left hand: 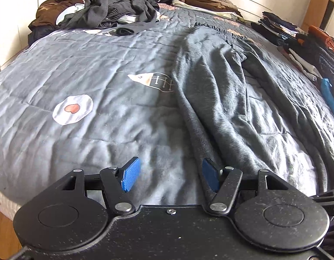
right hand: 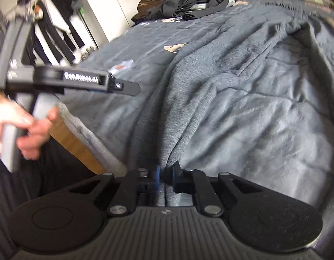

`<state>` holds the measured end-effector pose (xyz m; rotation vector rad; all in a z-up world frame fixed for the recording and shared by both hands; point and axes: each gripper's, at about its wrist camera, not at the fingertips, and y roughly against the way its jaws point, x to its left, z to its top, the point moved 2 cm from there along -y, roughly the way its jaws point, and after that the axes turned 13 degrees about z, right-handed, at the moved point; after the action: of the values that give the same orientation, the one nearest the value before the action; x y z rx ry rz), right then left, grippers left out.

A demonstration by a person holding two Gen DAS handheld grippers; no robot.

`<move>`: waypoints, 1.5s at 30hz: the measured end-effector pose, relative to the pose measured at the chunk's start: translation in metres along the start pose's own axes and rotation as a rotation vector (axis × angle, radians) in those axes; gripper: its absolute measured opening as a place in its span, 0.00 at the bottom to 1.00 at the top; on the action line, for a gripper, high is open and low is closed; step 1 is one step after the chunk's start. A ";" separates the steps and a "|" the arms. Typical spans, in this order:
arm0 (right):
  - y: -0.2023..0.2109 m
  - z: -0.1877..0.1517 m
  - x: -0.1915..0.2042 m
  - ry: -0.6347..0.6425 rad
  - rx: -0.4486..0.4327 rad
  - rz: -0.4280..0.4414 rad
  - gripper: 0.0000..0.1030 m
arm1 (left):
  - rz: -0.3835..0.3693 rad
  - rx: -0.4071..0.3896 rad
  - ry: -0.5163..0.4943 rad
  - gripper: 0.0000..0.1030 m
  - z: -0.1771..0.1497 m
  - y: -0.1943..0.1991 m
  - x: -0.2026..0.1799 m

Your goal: Fold clothes

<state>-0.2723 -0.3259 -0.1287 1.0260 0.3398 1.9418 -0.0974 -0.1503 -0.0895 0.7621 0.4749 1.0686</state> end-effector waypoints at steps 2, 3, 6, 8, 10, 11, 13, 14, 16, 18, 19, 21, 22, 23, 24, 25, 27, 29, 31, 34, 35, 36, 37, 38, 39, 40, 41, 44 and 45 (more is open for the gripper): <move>0.009 0.006 0.009 -0.030 -0.049 0.066 0.08 | -0.026 0.007 0.022 0.61 0.000 0.002 0.009; 0.015 0.009 0.014 -0.040 -0.076 0.093 0.08 | -0.040 0.010 0.036 0.61 0.001 0.002 0.013; 0.035 0.019 0.020 -0.107 -0.166 0.159 0.08 | -0.125 0.023 0.082 0.61 0.001 0.006 0.024; 0.048 0.023 0.019 -0.142 -0.207 0.174 0.08 | -0.179 0.032 0.061 0.61 -0.002 0.010 0.024; 0.050 0.022 0.013 -0.161 -0.198 0.143 0.08 | -0.217 0.050 -0.044 0.61 -0.015 0.011 0.010; 0.050 0.020 0.009 -0.171 -0.187 0.122 0.08 | -0.235 0.059 -0.100 0.61 -0.021 0.012 0.002; 0.046 0.015 0.000 -0.195 -0.160 0.082 0.08 | -0.271 0.078 -0.211 0.61 -0.034 0.013 -0.012; 0.043 0.011 -0.005 -0.208 -0.147 0.059 0.08 | -0.303 0.079 -0.266 0.61 -0.042 0.015 -0.020; 0.039 0.001 -0.012 -0.236 -0.137 0.044 0.08 | -0.365 0.078 -0.345 0.61 -0.054 0.017 -0.033; 0.039 -0.004 -0.017 -0.262 -0.142 0.049 0.08 | -0.407 0.085 -0.383 0.61 -0.063 0.013 -0.040; 0.041 -0.004 -0.017 -0.265 -0.150 0.057 0.08 | -0.427 0.095 -0.394 0.61 -0.066 0.011 -0.043; 0.046 0.000 -0.014 -0.265 -0.173 0.080 0.08 | -0.446 0.098 -0.371 0.61 -0.068 0.005 -0.046; 0.048 0.002 -0.013 -0.266 -0.182 0.089 0.08 | -0.460 0.108 -0.348 0.61 -0.068 0.000 -0.048; 0.050 0.004 -0.013 -0.268 -0.190 0.097 0.08 | -0.475 0.120 -0.324 0.61 -0.068 -0.005 -0.050; 0.051 0.004 -0.016 -0.276 -0.193 0.096 0.08 | -0.482 0.133 -0.296 0.61 -0.069 -0.011 -0.051; 0.052 0.003 -0.019 -0.284 -0.195 0.095 0.08 | -0.486 0.146 -0.266 0.61 -0.069 -0.017 -0.053; 0.053 0.000 -0.025 -0.306 -0.198 0.084 0.08 | -0.510 0.139 -0.235 0.59 -0.068 -0.019 -0.054; 0.054 -0.004 -0.031 -0.319 -0.192 0.063 0.08 | -0.533 0.130 -0.204 0.48 -0.067 -0.019 -0.056; 0.055 -0.006 -0.033 -0.314 -0.182 0.035 0.08 | -0.556 0.154 -0.181 0.17 -0.067 -0.020 -0.058; 0.056 -0.008 -0.034 -0.320 -0.177 0.029 0.08 | -0.547 0.189 -0.192 0.10 -0.063 -0.007 -0.057; 0.056 -0.009 -0.034 -0.315 -0.170 0.023 0.08 | -0.537 0.185 -0.199 0.10 -0.058 0.002 -0.054; 0.056 -0.010 -0.032 -0.309 -0.164 0.018 0.08 | -0.529 0.169 -0.205 0.09 -0.054 0.012 -0.049; 0.055 -0.010 -0.030 -0.304 -0.159 0.022 0.08 | -0.503 0.147 -0.229 0.09 -0.050 0.022 -0.046; 0.054 -0.011 -0.028 -0.298 -0.153 0.026 0.08 | -0.474 0.124 -0.256 0.09 -0.046 0.031 -0.044; 0.053 -0.012 -0.026 -0.292 -0.147 0.030 0.08 | -0.444 0.102 -0.284 0.09 -0.042 0.041 -0.041; 0.052 -0.012 -0.024 -0.286 -0.141 0.035 0.08 | -0.405 0.088 -0.323 0.09 -0.038 0.047 -0.042; 0.049 -0.012 -0.022 -0.280 -0.134 0.045 0.08 | -0.364 0.076 -0.364 0.09 -0.034 0.052 -0.044; 0.037 -0.010 -0.011 -0.239 -0.103 0.052 0.08 | -0.202 0.107 -0.531 0.09 -0.039 0.042 -0.064; 0.031 -0.010 -0.009 -0.225 -0.085 0.043 0.09 | -0.158 0.142 -0.564 0.12 -0.044 0.033 -0.065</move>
<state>-0.2962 -0.3494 -0.1215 1.1902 0.1085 1.8393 -0.1743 -0.1863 -0.0942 1.0877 0.1231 0.6364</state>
